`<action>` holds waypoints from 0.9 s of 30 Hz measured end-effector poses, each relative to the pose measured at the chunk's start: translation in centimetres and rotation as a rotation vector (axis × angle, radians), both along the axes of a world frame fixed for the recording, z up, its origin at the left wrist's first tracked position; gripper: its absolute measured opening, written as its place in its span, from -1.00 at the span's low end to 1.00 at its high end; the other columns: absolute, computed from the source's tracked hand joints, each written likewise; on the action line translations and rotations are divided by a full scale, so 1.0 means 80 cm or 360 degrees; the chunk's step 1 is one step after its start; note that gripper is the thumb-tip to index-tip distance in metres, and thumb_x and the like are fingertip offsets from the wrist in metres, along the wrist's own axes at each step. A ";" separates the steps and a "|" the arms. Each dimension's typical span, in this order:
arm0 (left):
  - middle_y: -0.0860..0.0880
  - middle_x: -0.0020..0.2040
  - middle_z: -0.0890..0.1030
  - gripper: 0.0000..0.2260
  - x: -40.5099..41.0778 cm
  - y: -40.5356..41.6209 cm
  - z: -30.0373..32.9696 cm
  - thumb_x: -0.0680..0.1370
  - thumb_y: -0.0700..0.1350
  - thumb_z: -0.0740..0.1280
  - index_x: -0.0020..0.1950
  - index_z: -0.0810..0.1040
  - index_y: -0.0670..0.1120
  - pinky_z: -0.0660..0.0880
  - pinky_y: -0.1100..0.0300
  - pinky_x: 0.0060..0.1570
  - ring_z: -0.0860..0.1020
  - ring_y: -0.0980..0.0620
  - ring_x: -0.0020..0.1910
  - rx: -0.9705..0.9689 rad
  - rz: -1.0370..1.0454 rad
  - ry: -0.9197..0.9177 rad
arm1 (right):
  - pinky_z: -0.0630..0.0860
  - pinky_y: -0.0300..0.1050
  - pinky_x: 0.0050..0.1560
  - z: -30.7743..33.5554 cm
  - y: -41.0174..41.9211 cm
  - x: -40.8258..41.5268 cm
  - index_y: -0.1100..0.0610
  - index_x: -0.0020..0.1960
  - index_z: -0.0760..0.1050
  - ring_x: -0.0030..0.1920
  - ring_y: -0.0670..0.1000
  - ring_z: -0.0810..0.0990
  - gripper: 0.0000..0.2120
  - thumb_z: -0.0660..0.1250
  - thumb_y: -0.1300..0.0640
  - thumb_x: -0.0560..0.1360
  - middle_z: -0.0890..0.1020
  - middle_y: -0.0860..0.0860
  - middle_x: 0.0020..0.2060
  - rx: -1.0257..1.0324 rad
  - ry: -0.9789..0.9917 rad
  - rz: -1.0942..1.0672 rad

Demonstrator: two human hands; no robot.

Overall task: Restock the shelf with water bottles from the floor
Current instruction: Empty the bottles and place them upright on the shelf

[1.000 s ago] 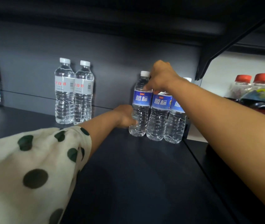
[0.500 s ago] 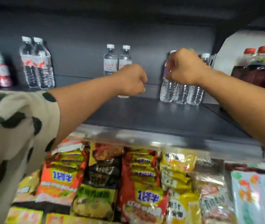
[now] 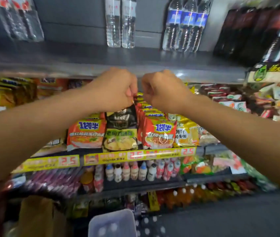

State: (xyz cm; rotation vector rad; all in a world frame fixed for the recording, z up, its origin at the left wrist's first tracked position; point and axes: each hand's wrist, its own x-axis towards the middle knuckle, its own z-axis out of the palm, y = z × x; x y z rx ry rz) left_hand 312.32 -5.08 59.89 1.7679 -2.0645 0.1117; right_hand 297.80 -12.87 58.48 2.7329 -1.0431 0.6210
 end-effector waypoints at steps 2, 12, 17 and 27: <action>-0.02 -0.19 0.63 -0.85 0.001 0.011 -0.049 0.38 -0.26 0.34 -0.10 0.61 -0.08 0.44 0.25 -0.14 0.59 -0.02 -0.12 0.0084 -0.0038 -0.0097 | 0.54 0.04 -0.15 -0.044 0.007 0.005 0.06 -0.13 0.48 -0.08 0.24 0.58 -0.93 0.28 0.13 0.38 0.62 0.15 -0.14 0.0046 0.0030 0.0017; -0.14 -0.01 0.56 -0.97 0.014 0.035 -0.415 0.47 -0.23 0.27 -0.12 0.46 -0.12 0.45 0.06 -0.11 0.53 -0.16 0.03 0.1087 -0.0055 0.0007 | 0.50 0.07 -0.21 -0.433 0.045 0.013 0.18 0.06 0.46 -0.02 0.26 0.56 -0.82 0.21 0.23 0.47 0.57 0.18 0.00 0.0880 0.0493 0.0019; -0.07 0.19 0.52 -0.75 0.015 0.070 -0.607 0.55 -0.17 0.25 0.22 0.48 -0.09 0.46 0.05 0.15 0.48 -0.11 0.18 0.1439 0.0178 0.0145 | 0.45 0.03 0.11 -0.651 0.090 0.016 0.16 0.34 0.35 0.20 0.20 0.50 -0.66 0.17 0.17 0.58 0.48 0.14 0.26 0.1434 0.0887 -0.0039; -0.08 0.38 0.40 -0.65 0.023 0.146 -0.842 0.61 -0.19 0.20 0.40 0.36 -0.12 0.27 0.18 0.34 0.37 -0.01 0.37 0.1804 0.0238 0.0435 | 0.37 -0.25 -0.55 -0.948 0.158 0.029 0.08 -0.51 0.47 -0.59 0.04 0.47 -0.95 0.33 0.15 0.10 0.44 0.03 -0.57 0.1214 0.1115 -0.0015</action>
